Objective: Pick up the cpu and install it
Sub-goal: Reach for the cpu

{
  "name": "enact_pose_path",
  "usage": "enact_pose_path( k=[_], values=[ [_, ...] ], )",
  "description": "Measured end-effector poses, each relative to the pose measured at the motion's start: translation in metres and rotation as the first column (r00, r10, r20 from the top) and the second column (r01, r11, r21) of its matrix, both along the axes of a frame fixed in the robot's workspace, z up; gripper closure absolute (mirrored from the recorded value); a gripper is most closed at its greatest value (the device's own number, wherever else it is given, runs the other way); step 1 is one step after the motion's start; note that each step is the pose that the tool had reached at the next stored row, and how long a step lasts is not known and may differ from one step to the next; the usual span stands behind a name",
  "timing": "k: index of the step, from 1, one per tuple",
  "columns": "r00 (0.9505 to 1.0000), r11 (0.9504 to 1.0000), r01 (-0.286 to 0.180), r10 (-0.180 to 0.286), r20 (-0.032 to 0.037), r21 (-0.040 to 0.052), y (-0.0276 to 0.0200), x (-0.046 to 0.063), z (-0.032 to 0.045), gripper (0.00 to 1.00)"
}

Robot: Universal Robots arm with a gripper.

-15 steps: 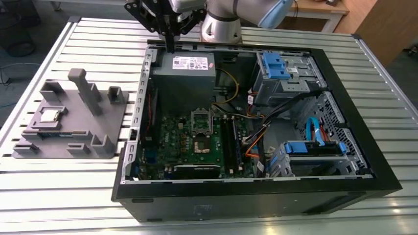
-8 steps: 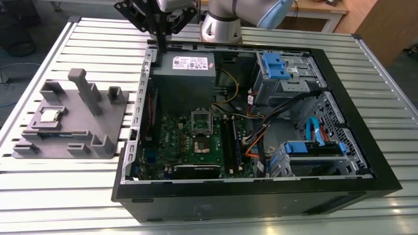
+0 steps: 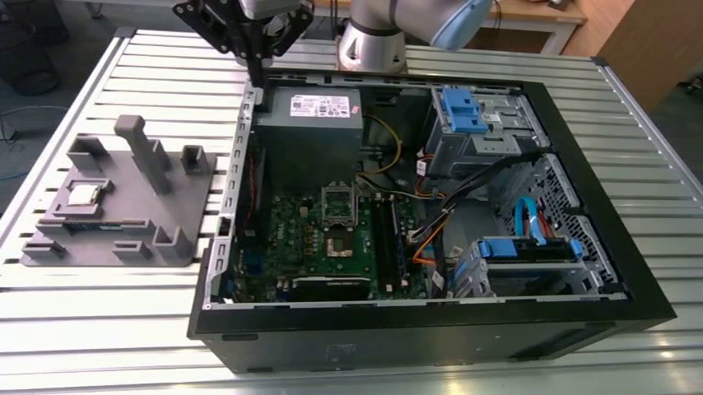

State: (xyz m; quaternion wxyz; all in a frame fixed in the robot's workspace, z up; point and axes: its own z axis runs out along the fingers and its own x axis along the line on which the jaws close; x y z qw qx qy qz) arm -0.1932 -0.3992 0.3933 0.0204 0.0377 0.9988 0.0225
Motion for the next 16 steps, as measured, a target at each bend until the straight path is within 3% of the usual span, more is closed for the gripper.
enact_pose_path(
  k=[11,16],
  values=[
    [1.0,1.0,0.0,0.0,0.008,0.0004,-0.0003,-0.021,0.0,0.89],
    [1.0,1.0,0.0,0.0,0.009,0.0005,-0.0003,-0.025,-0.0001,0.89]
  ],
)
